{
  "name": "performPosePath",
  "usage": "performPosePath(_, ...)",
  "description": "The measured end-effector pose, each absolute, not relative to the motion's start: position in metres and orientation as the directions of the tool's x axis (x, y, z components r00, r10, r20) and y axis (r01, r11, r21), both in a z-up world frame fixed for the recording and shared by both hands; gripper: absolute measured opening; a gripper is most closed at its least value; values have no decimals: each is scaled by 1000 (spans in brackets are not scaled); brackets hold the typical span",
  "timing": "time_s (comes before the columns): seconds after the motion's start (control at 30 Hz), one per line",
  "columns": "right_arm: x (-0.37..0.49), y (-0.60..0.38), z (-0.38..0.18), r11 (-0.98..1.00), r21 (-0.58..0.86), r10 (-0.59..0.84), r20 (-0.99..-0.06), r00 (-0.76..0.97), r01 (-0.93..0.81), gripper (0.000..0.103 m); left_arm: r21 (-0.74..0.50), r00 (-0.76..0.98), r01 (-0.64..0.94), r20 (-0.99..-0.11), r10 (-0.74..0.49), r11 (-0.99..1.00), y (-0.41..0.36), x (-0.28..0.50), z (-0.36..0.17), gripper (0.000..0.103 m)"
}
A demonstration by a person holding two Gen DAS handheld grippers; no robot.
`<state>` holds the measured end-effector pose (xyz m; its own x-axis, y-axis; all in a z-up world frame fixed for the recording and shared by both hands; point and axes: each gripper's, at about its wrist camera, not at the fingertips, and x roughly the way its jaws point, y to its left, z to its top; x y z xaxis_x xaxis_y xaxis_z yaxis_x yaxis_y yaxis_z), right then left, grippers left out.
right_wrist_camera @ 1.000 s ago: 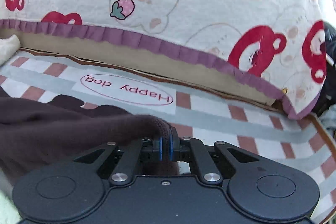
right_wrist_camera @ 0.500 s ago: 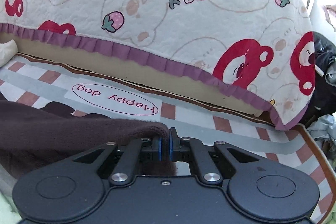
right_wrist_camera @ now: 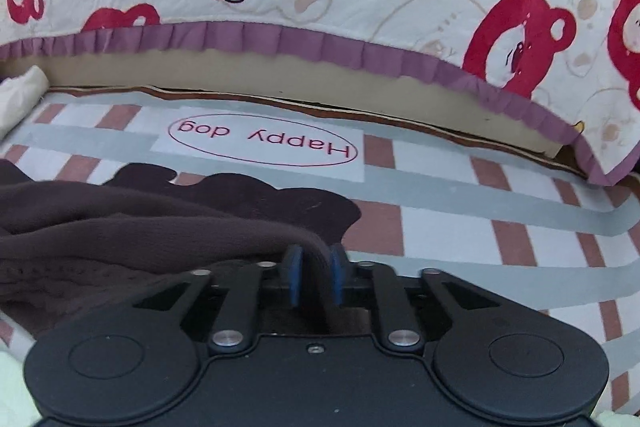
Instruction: Fold clothes
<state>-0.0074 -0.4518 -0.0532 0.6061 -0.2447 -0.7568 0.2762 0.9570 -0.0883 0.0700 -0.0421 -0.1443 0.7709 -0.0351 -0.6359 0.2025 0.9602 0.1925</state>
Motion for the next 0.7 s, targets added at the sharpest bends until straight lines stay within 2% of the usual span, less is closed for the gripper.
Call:
performPosePath(0.07,-9,-459,-52,958,-62,-226,-767,601,281,31,191,763,207,-645,-37,960,-42,68,-149,60)
performPosePath(0.13,-11,-466,-50,957,-36,-208,-776,596,287,34,223,754,236,-657,-34,946,-50,72,-154,72)
performPosePath(0.2,-13,-473,-49,956,-10,-188,-785,591,292,42,284,764,249,-646,-8,926,-60,75,-156,72)
performPosePath(0.27,-15,-477,-51,960,-11,-175,-802,572,278,47,350,783,250,-621,24,903,-69,78,-156,54)
performPosePath(0.3,-13,-475,-56,968,-42,-175,-818,548,247,50,383,793,248,-607,41,890,-73,79,-156,22)
performPosePath(0.33,-12,-472,-61,974,-71,-176,-834,523,215,57,412,805,234,-591,62,881,-75,80,-151,13)
performPosePath(0.37,-10,-469,-65,979,-99,-178,-848,499,181,68,414,811,225,-581,66,882,-75,80,-144,12)
performPosePath(0.4,-9,-467,-70,981,-126,-181,-862,473,146,72,392,820,202,-569,64,897,-72,80,-136,12)
performPosePath(0.5,-5,-459,-85,979,-199,-197,-897,396,36,72,317,842,131,-535,63,939,-63,83,-115,11)
performPosePath(0.57,0,-457,-94,977,-212,-197,-903,382,3,72,338,875,107,-478,73,935,-64,80,-104,11)
performPosePath(0.63,11,-468,-98,982,-181,-191,-910,368,63,72,341,895,102,-442,63,935,-63,79,-94,11)
performPosePath(0.7,18,-481,-91,988,-96,-139,-888,438,118,73,277,896,93,-442,40,956,-54,81,-86,11)
